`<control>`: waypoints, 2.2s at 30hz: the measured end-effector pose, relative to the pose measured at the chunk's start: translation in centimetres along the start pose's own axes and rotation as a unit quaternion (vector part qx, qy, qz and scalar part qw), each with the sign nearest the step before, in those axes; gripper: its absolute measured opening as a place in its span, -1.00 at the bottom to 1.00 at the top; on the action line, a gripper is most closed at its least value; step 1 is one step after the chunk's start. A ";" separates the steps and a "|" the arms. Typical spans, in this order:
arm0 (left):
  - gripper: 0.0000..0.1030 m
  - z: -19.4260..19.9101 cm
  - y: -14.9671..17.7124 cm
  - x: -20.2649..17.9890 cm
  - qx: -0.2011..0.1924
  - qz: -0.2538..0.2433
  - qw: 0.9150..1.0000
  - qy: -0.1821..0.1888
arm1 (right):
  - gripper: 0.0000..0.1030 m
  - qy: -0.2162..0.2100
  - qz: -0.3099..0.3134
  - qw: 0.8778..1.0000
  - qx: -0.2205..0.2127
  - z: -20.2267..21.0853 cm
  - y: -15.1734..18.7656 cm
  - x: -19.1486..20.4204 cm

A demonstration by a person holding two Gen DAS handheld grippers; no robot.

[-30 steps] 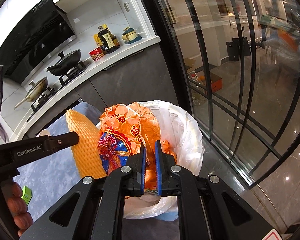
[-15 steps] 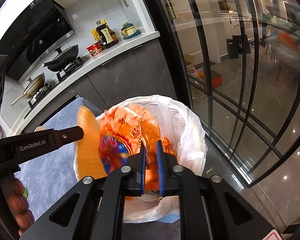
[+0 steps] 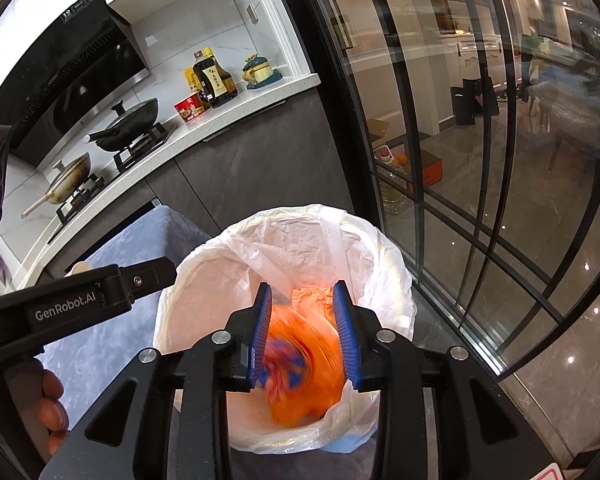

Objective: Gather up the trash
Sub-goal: 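Open both grippers to drop the net and orange bag into the bin, then move both grippers back over the green box and paper cup on the table, then grasp the green NB wasabi box with the left gripper while the right grasps the paper cup rim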

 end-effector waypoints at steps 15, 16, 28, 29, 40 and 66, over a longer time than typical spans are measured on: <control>0.35 3.1 0.5 2.3 -0.029 0.015 0.999 -0.006 | -0.15 -0.018 0.017 1.000 -0.016 2.2 0.1 1.7; 0.36 3.5 0.7 2.8 -0.031 0.019 0.999 -0.009 | -0.15 -0.021 0.018 0.999 -0.016 2.3 0.3 1.8; 0.36 7.4 4.1 9.6 -0.042 0.055 0.997 -0.043 | -0.15 -0.060 0.063 0.996 -0.001 3.4 2.6 7.4; 0.37 7.8 4.6 10.2 -0.043 0.058 0.996 -0.046 | -0.15 -0.062 0.066 0.996 0.000 3.4 2.8 7.7; 0.46 11.5 8.8 16.9 -0.050 0.085 0.992 -0.085 | -0.15 -0.100 0.119 0.987 0.029 4.3 6.9 14.4; 0.68 13.3 20.1 31.8 0.007 0.052 0.989 -0.140 | -0.15 -0.143 0.196 0.966 0.094 3.8 14.3 26.5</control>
Point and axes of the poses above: each gripper's, at about its wrist camera, not at the fingertips, and z roughly against the way its jaws point, x to its left, y to its underside, the point moved 1 cm from there along -z, roughly the way its jaws point, and after that the axes turned 2 degrees about x, right-handed, at the moved point
